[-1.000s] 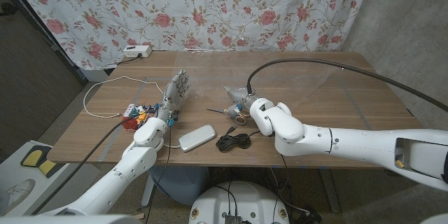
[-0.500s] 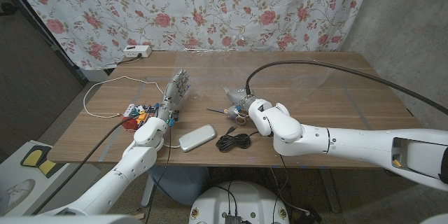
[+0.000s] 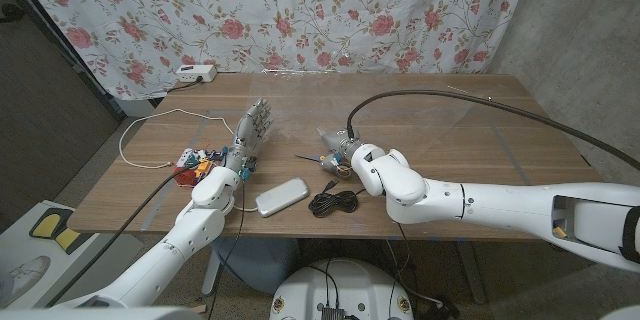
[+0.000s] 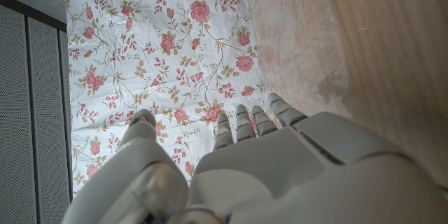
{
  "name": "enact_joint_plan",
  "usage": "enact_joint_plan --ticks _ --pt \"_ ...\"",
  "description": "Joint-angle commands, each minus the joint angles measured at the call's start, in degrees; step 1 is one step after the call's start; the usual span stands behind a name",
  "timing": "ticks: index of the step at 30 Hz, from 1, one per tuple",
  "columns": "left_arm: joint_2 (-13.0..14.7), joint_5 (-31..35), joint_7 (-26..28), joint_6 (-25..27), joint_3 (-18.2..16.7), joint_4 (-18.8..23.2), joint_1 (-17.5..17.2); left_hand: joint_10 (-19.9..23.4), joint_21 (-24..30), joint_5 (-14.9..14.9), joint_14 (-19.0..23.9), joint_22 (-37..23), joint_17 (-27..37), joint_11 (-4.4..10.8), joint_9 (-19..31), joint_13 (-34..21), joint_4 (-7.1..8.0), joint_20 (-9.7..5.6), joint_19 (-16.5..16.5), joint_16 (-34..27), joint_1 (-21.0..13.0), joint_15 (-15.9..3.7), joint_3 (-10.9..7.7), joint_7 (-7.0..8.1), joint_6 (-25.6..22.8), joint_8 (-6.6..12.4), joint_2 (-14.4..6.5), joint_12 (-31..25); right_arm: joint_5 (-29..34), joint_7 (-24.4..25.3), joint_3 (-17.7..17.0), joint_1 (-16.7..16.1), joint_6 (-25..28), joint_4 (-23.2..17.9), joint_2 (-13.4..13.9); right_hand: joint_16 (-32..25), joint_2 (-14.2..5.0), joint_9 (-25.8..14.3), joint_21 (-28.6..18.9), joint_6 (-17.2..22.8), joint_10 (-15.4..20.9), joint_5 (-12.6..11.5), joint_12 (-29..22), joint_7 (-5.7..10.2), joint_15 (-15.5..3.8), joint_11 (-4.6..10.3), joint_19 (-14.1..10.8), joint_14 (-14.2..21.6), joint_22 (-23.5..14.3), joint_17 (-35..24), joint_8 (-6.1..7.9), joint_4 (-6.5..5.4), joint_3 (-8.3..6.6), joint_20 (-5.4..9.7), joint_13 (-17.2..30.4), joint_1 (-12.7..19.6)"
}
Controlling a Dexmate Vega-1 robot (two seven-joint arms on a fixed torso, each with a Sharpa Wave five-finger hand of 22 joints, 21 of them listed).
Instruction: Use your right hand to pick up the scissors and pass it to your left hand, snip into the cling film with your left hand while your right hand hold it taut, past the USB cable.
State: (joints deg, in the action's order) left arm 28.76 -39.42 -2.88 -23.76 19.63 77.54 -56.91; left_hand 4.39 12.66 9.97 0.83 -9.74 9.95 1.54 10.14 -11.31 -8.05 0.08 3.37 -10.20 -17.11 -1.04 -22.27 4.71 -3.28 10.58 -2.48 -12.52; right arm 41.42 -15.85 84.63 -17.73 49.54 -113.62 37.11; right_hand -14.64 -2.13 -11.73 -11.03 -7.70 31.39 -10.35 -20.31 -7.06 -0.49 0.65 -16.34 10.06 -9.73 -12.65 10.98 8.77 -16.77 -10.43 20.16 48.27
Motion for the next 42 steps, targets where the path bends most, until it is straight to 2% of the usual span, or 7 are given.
enact_joint_plan --ticks 1,11,25,29,35,38,42 --pt "-0.3 -0.4 0.0 0.0 -0.1 -0.4 0.4 0.3 -0.1 0.2 -0.1 -0.3 0.1 -0.57 0.1 -0.2 -0.13 -0.13 0.0 -0.3 -0.1 -0.33 0.0 -0.16 0.0 0.12 -0.6 0.0 1.4 -0.2 0.7 0.5 0.0 2.1 -1.1 0.0 0.17 -0.2 -0.1 0.1 0.8 -0.1 -0.5 0.02 -0.29 0.06 -0.4 0.6 -0.1 -0.3 0.51 0.06 -0.21 0.03 0.3 0.6" --pt "-0.7 -0.7 -0.5 -0.3 0.0 -1.4 0.7 0.2 -0.3 0.2 -0.2 -0.3 0.1 -0.33 0.1 -0.2 -0.12 0.12 0.0 -0.3 -0.1 -0.23 0.02 -0.14 0.0 0.09 -0.6 0.0 1.4 -0.5 1.2 0.9 -0.3 3.6 -1.7 -0.1 0.18 -0.2 -0.1 0.6 1.9 0.0 -1.0 0.4 -0.39 0.16 -0.5 1.2 -0.1 -0.4 0.75 -0.17 -0.05 0.06 0.4 0.4" --pt "-1.3 -0.6 -0.8 -0.3 0.3 -2.6 1.4 0.2 -0.4 0.2 -0.2 -0.2 0.1 -0.41 0.1 -0.2 -0.12 -0.4 0.4 -0.3 -0.1 -0.29 -0.02 -0.32 0.0 0.1 -0.7 0.0 1.5 -0.6 1.7 1.1 -0.9 5.0 -2.2 -0.7 -0.07 -0.2 -0.1 1.8 5.0 0.0 -2.4 1.11 -1.28 1.74 -0.8 2.8 -0.1 -0.6 1.21 -0.34 0.06 0.28 0.6 0.2" --pt "-1.3 -0.5 -0.8 -0.3 0.3 -2.7 1.6 0.2 -0.4 0.2 -0.2 -0.2 0.1 -0.45 0.1 -0.2 -0.12 -0.35 0.4 -0.3 -0.1 -0.26 -0.02 -0.31 0.0 0.1 -0.7 0.0 1.6 -0.6 1.8 1.1 -1.0 5.2 -2.3 -0.9 -0.07 -0.1 -0.1 2.2 5.7 0.0 -2.9 3.16 -1.6 2.7 -1.0 3.5 -0.1 -0.6 1.31 -0.25 0.08 0.5 0.8 0.4" --pt "-1.4 -0.6 -0.8 -0.2 0.3 -2.8 1.7 0.1 -0.6 0.2 -0.2 -0.2 0.1 -0.37 0.1 -0.2 -0.12 -0.24 0.4 -0.3 -0.1 -0.22 0.0 -0.33 0.0 0.11 -0.7 0.0 1.8 0.0 1.8 0.9 -1.5 5.1 -2.1 -1.0 -0.13 -0.1 -0.1 2.3 6.5 -0.1 -3.3 3.18 -2.09 3.8 -1.2 4.0 -0.1 -0.7 1.31 -0.21 0.08 0.74 0.9 0.5" --pt "-1.5 -0.6 -0.9 -0.3 0.3 -3.0 1.7 0.2 -0.6 0.2 -0.2 -0.2 0.1 -0.41 0.1 -0.3 -0.12 -0.16 0.3 -0.3 -0.1 -0.22 0.01 -0.27 0.0 0.11 -0.7 0.0 1.8 0.0 1.8 0.8 -1.7 5.0 -2.0 -1.1 -0.29 -0.1 -0.1 2.8 9.2 -0.1 -4.6 3.36 -3.03 5.08 -1.3 4.6 -0.1 -0.7 1.41 -0.01 -0.06 0.86 1.1 1.0" --pt "-1.7 -0.6 -1.0 -0.4 0.4 -3.3 1.9 0.1 -0.7 0.2 -0.2 -0.2 0.1 -0.41 0.1 -0.3 -0.12 -0.09 0.3 -0.3 -0.1 -0.22 0.02 -0.28 0.0 0.11 -0.7 0.0 1.9 -0.5 2.2 0.9 -2.1 5.0 -1.9 -1.0 -0.5 -0.2 0.0 2.8 9.8 -0.2 -5.4 4.04 -3.75 6.73 -1.3 4.8 -0.1 -0.8 1.34 0.17 -0.23 0.95 1.6 1.6"
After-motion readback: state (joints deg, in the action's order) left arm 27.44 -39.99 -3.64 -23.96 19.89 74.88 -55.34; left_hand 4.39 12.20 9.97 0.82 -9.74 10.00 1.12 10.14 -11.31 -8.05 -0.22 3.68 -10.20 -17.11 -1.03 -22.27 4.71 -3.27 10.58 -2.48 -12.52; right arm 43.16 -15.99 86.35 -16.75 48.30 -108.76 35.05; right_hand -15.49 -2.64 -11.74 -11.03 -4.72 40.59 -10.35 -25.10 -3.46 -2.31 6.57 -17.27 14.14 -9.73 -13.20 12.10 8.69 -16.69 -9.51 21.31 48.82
